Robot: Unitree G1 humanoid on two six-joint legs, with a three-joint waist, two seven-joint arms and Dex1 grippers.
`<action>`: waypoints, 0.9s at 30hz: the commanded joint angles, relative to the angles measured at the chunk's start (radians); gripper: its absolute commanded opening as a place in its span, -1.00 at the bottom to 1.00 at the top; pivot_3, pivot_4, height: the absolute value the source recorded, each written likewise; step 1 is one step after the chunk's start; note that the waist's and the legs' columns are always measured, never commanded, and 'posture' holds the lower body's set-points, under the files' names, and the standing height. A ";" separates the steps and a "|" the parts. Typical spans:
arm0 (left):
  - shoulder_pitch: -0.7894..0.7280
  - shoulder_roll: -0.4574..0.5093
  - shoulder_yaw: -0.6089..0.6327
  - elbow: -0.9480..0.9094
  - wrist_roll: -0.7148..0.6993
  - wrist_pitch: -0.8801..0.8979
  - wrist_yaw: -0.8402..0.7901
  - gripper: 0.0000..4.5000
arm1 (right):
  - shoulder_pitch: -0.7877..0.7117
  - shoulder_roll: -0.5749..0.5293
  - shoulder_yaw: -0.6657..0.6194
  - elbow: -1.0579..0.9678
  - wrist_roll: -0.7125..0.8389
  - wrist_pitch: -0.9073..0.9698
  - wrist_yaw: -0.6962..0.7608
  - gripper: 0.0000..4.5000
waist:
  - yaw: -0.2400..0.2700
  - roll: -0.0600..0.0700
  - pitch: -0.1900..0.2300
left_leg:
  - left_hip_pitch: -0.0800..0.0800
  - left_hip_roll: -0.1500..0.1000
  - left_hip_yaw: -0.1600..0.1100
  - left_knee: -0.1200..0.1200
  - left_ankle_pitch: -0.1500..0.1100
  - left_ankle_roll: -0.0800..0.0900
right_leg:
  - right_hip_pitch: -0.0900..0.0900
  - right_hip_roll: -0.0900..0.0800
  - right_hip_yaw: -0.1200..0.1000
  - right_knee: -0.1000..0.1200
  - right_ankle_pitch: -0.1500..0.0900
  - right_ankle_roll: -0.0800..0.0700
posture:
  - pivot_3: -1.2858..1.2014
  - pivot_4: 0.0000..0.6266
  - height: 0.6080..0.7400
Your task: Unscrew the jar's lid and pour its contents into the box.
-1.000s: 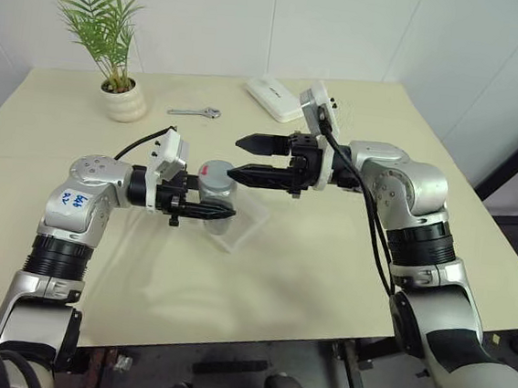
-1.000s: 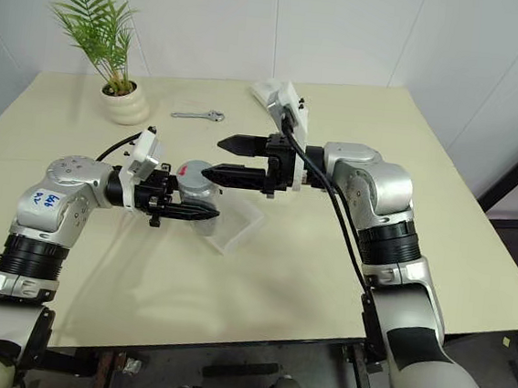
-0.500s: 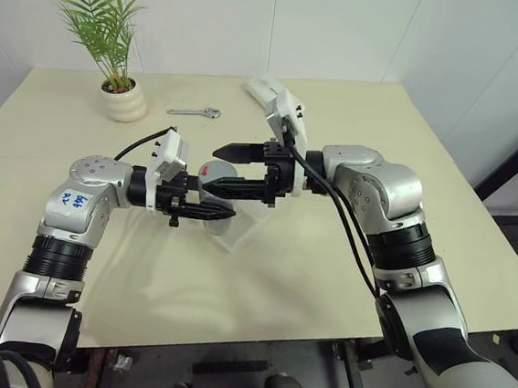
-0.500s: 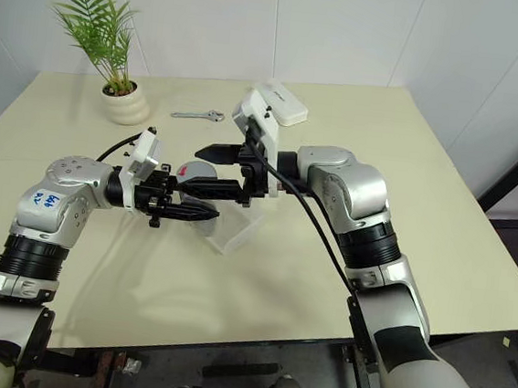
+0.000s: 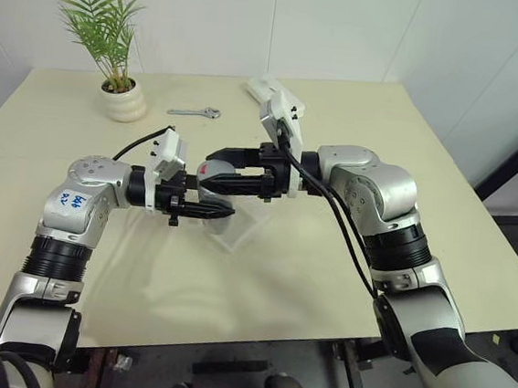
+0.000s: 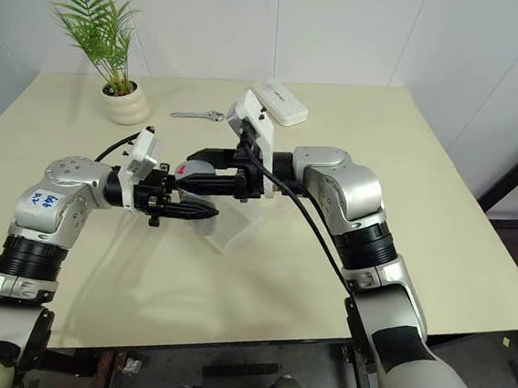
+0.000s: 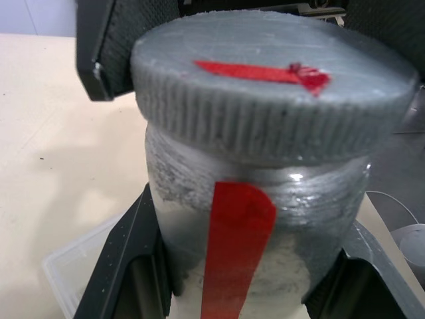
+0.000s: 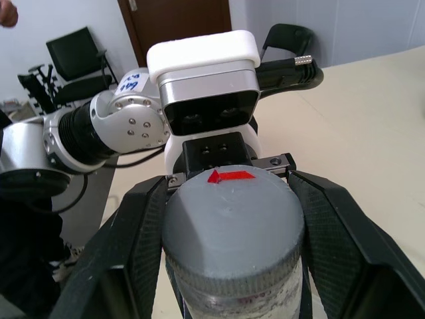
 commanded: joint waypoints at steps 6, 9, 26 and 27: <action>0.006 0.018 0.011 -0.035 -0.009 -0.006 -0.009 -0.14 | -0.077 0.098 -0.423 -0.043 0.411 0.257 -0.299 0.12 | 0.002 0.000 0.000 | 0.000 0.000 0.000 -0.001 0.001 -0.001 | 0.000 -0.001 -0.001 0.000 0.000 0.000 | 0.03 -0.52 1.00; 0.011 0.022 0.016 -0.041 -0.012 -0.004 -0.006 -0.14 | -0.001 0.010 -0.385 -0.153 0.332 0.184 -0.296 0.12 | 0.004 0.000 0.000 | 0.000 0.000 0.000 -0.001 0.000 0.000 | 0.000 -0.001 -0.001 -0.002 0.000 0.000 | 0.03 -0.52 1.00; -0.073 0.037 0.051 0.078 -0.018 -0.010 -0.015 -0.14 | 0.546 -0.295 -0.299 0.164 -0.211 -0.577 -0.294 0.12 | 0.014 -0.001 0.001 | 0.002 -0.001 0.004 -0.007 0.003 -0.006 | 0.000 0.000 0.003 -0.006 0.000 0.001 | 0.03 -0.52 1.00; -0.080 0.035 0.051 0.087 -0.017 -0.012 -0.017 -0.14 | 0.554 -0.290 -0.293 0.181 -0.226 -0.605 -0.300 0.12 | 0.012 -0.001 0.001 | 0.003 -0.001 0.004 -0.007 0.004 -0.006 | 0.000 0.000 0.003 -0.006 0.000 0.001 | 0.03 -0.52 1.00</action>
